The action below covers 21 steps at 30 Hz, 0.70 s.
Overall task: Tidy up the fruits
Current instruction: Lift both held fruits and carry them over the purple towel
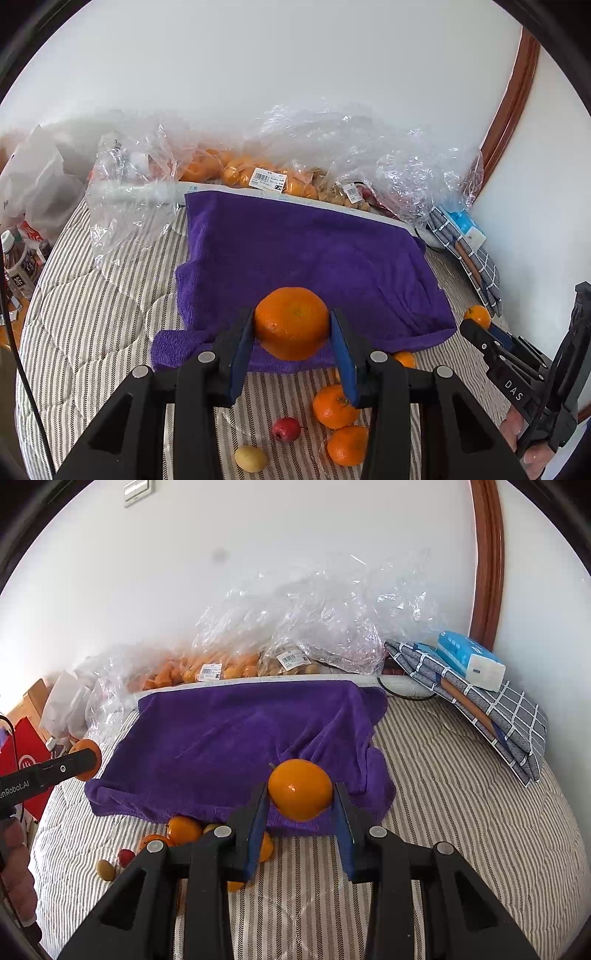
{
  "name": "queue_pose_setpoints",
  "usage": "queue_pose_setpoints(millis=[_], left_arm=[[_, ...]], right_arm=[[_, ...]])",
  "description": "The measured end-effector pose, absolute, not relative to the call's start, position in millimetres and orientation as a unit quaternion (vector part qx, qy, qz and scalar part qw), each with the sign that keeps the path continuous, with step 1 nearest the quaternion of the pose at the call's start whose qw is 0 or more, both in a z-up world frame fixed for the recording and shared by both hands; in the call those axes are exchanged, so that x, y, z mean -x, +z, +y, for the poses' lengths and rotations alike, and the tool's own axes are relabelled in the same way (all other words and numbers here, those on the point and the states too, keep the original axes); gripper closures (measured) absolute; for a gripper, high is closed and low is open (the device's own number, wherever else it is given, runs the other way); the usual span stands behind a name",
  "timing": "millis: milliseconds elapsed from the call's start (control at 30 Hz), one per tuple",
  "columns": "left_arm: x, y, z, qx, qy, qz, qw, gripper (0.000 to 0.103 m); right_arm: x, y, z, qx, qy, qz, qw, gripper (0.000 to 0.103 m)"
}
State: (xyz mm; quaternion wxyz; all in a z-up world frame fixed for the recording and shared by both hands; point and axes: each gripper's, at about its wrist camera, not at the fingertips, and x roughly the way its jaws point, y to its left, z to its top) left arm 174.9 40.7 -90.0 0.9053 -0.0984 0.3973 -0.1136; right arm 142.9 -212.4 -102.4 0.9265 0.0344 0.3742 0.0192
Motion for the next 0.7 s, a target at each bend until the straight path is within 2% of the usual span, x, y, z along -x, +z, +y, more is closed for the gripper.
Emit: queue_pose_setpoints(millis=[700], left_arm=[[-237.9, -102.9, 22.1, 0.091, -0.109, 0.409, 0.901, 0.064]], right_arm=[[-211.1, -112.5, -222.2, -0.042, 0.019, 0.376, 0.925, 0.069]])
